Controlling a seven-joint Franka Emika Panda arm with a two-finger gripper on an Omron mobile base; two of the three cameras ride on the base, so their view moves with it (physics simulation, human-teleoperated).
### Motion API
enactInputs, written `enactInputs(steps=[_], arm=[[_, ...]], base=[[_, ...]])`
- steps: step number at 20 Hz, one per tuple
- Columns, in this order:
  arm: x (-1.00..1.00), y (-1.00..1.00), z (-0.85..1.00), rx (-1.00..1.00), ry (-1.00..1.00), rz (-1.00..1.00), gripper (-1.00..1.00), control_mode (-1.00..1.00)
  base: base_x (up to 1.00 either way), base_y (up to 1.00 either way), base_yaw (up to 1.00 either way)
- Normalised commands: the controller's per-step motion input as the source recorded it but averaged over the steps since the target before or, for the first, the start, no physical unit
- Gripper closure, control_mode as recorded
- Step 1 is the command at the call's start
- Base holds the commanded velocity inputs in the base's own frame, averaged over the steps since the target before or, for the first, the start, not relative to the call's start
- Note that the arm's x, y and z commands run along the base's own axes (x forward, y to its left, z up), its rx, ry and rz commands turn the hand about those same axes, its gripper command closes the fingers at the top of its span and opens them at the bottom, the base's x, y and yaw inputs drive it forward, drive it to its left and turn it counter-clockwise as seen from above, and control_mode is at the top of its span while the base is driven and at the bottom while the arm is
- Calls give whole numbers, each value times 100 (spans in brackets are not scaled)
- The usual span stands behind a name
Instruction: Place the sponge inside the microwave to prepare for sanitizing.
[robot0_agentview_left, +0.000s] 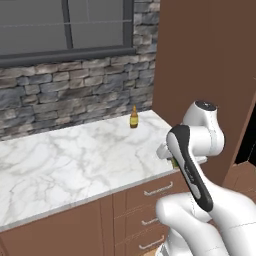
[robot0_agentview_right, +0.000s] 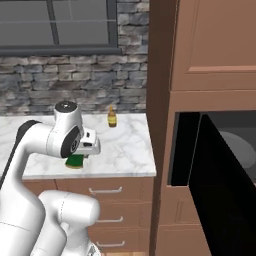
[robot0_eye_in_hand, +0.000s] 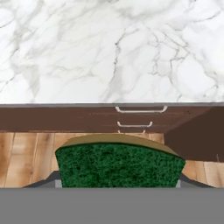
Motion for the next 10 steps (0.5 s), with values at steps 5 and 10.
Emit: enactInputs(steps=[5,10], arm=[[0,0,0,0,0,0,100,100],[0,0,0,0,0,0,100,100]], base=[[-75,-3,-26],[-66,-4,-38]])
